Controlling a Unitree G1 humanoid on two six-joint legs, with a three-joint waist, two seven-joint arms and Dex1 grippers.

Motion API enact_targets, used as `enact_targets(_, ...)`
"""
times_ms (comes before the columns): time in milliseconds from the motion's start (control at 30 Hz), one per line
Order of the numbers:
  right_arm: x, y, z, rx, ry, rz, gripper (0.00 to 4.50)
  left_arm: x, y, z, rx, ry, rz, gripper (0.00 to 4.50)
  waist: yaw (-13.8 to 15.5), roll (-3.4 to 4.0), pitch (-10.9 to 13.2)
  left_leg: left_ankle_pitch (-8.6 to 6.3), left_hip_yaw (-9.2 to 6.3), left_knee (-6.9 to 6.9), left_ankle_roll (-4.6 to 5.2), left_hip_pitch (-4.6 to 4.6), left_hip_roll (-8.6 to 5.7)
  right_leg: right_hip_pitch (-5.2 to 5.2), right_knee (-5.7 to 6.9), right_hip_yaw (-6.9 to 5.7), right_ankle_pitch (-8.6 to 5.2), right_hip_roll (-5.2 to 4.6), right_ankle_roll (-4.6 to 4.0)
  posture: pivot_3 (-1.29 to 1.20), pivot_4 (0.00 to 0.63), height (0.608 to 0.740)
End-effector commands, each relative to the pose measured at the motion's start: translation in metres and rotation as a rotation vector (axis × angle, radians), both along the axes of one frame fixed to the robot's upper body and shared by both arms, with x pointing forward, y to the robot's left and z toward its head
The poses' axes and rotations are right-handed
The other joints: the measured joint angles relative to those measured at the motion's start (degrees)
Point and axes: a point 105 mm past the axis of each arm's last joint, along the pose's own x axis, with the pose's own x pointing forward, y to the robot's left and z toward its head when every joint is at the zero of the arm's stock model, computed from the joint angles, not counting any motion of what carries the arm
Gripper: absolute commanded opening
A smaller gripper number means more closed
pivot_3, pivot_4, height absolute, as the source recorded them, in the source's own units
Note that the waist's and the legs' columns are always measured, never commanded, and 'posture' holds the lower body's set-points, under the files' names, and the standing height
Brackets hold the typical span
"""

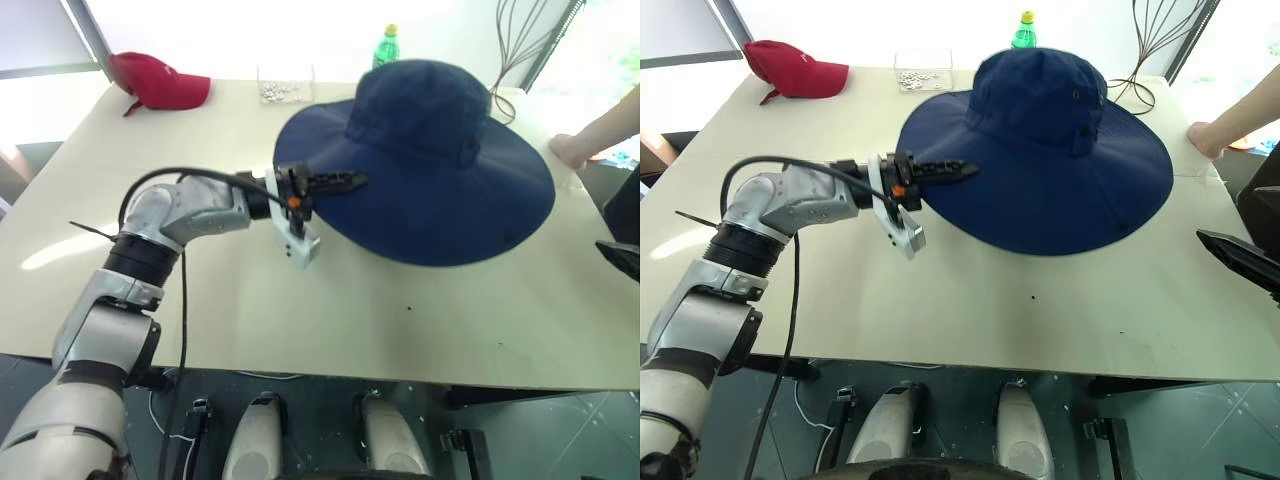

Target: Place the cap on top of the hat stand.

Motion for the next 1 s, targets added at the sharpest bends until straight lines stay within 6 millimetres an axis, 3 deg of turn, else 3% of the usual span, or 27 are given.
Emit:
enact_targets(33,-0.002,-0.001,0.006,-0.006,-0.032,-0.01,4.5,-0.002,-0.003,0.0,0.04,-0.092,-0.045,0.11,0.05,0.0,0.0,0.0,0.0,0.0,0.0,0.0,0.0,0.0,0.0,0.0,0.0,0.0,0.0,0.0,0.15,0.739)
enact_targets(200,-0.001,0.0,0.003,-0.004,-0.026,-0.007,4.5,0.006,-0.007,0.001,0.063,-0.118,-0.065,0.11,0.03,-0.01,0.0,0.0,0.0,-0.01,-0.01,0.0,0.0,0.0,0.0,-0.01,0.0,0.0,0.0,0.0,0.15,0.739)
enact_targets(433,-0.004,-0.003,-0.007,-0.014,-0.002,-0.029,4.5,0.005,0.005,-0.037,0.255,-0.052,-0.113,0.11,-0.16,0.03,-0.02,-0.01,0.0,-0.08,-0.01,0.03,0.01,-0.03,0.01,-0.01,0.0,0.01,0.02,0.0,0.15,0.739)
enact_targets(567,-0.002,-0.007,-0.006,-0.015,-0.006,-0.049,4.5,0.014,0.013,-0.046,0.281,-0.006,-0.075,0.11,-0.01,0.01,-0.01,-0.01,0.0,-0.05,-0.01,0.01,0.01,-0.03,0.01,-0.01,-0.01,0.0,0.01,0.0,0.15,0.739)
enact_targets(667,-0.001,-0.008,-0.005,-0.019,-0.013,-0.049,4.5,0.021,0.014,-0.047,0.256,0.046,-0.042,0.11,0.0,0.0,0.0,-0.01,0.0,-0.04,-0.01,0.01,0.01,-0.03,0.01,-0.01,-0.01,0.0,0.01,0.0,0.15,0.739)
enact_targets(1000,0.004,-0.005,-0.003,-0.017,-0.029,-0.045,4.5,0.039,0.005,-0.043,0.287,-0.064,-0.011,0.11,0.06,-0.03,0.02,-0.02,0.0,-0.01,-0.02,-0.02,-0.01,-0.03,-0.01,-0.01,-0.01,-0.01,0.02,0.0,0.15,0.739)
